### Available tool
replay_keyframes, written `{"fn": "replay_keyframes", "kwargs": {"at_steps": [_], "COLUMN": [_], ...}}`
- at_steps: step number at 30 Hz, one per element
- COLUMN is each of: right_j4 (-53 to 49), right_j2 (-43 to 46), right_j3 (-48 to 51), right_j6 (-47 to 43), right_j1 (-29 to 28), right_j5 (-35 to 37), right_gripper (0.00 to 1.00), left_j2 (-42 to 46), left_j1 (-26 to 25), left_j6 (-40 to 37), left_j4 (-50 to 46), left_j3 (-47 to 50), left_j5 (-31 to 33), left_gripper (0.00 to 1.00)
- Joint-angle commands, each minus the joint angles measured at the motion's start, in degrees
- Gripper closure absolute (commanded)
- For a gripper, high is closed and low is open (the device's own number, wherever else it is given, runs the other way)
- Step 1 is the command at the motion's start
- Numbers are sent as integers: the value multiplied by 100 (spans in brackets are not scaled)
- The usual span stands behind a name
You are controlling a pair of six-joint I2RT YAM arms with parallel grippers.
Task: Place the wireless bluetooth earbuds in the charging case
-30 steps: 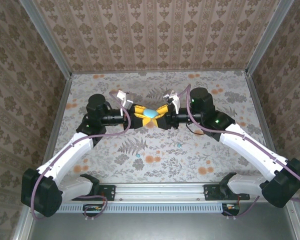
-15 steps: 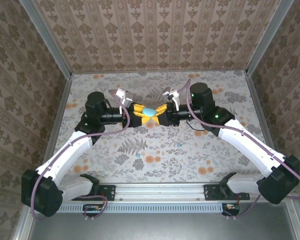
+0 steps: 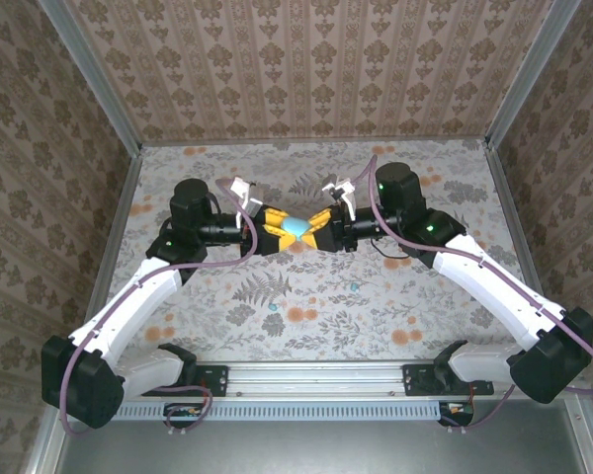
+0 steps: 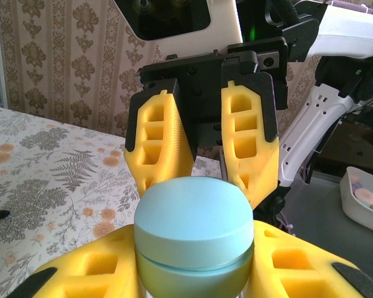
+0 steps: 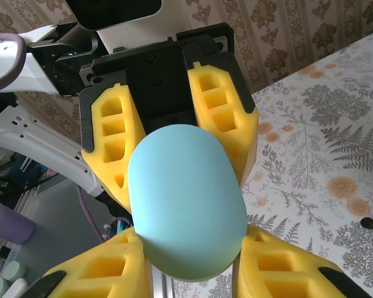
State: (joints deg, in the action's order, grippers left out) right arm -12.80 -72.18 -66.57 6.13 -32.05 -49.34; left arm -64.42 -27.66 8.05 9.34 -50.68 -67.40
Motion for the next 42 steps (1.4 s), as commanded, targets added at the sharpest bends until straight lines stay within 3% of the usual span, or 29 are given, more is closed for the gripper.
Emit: {"fn": "replay_keyframes", "kwargs": {"at_steps": [1, 14, 20, 33, 42], "right_j4": [290, 299, 134, 518, 146], "right_j2": [-35, -63, -34, -15, -66], "right_j3": [-261, -234, -210, 10, -76], "right_j6": [139, 413, 492, 681, 348], "right_j1": [48, 142, 226, 261, 210], "right_j5": [-172, 106, 597, 600, 878], "right_gripper": [70, 54, 53, 56, 59], "left_j2": [44, 165, 224, 194, 115], "left_j1": [-152, -178, -178, -209, -205], "left_j6": [-320, -467, -485, -166, 28], "left_j4": [-115, -137, -50, 542, 752], "left_j3": [-109, 6, 97, 322, 317], "left_j5": [-634, -488, -352, -108, -72], "left_gripper": [68, 69, 70, 70, 70]}}
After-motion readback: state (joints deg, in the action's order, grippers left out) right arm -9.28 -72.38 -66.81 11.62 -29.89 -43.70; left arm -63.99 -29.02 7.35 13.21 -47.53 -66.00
